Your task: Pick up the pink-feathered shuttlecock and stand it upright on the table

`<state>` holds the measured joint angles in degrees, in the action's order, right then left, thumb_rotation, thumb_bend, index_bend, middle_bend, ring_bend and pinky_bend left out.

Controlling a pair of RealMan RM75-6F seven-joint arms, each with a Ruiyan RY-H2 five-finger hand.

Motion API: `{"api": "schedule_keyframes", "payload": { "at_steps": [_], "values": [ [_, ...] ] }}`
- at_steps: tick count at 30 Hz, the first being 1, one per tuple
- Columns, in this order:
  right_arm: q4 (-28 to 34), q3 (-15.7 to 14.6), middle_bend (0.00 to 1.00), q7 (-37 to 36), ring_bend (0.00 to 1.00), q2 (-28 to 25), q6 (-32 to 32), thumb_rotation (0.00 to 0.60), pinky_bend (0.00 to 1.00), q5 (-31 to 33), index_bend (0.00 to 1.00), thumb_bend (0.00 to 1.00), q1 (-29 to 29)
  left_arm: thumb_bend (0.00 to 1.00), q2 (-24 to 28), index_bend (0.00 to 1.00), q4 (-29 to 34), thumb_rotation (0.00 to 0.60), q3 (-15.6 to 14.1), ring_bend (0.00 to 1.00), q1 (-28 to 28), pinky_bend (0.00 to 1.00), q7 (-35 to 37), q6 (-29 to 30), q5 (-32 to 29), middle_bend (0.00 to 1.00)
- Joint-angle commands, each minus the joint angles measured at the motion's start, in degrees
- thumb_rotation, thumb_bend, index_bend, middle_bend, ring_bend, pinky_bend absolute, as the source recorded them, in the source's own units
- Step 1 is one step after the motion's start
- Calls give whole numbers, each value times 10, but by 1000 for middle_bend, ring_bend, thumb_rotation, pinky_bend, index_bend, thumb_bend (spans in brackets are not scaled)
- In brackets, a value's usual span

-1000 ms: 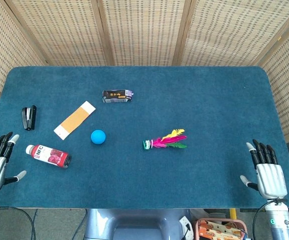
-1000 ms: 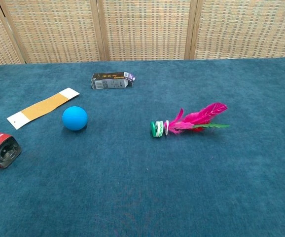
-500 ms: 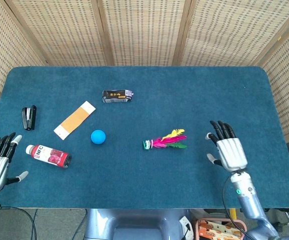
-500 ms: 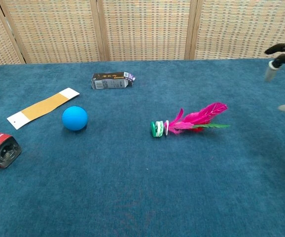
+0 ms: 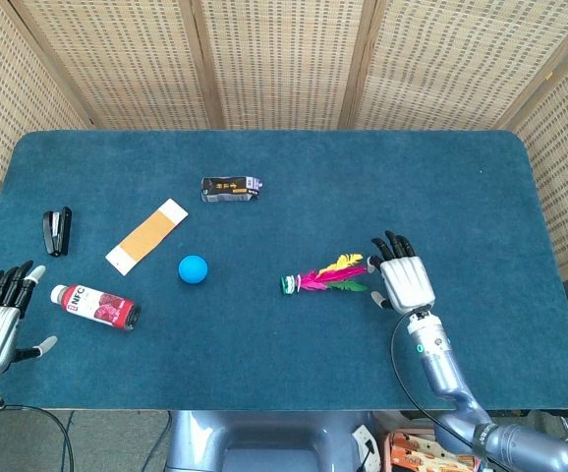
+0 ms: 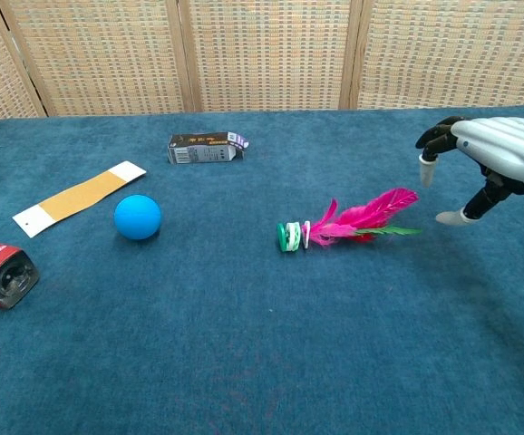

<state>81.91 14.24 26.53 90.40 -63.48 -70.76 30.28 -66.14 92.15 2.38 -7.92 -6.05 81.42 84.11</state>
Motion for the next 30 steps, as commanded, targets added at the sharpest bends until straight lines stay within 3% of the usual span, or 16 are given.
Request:
{"api": "schedule_keyframes", "payload": {
  "at_steps": [1,30],
  "values": [
    [-2,4,148,-1,0,2,2,600,101,5,452,197,5,95,-1,0,0,600,0,0,0,0,-1,0,0,0],
    [-71,10,148,29,0,49,50,600,101,86,452,298,75,95,-4,0,-10,600,0,0,-7,0,4,-18,-13,0]
  ]
}}
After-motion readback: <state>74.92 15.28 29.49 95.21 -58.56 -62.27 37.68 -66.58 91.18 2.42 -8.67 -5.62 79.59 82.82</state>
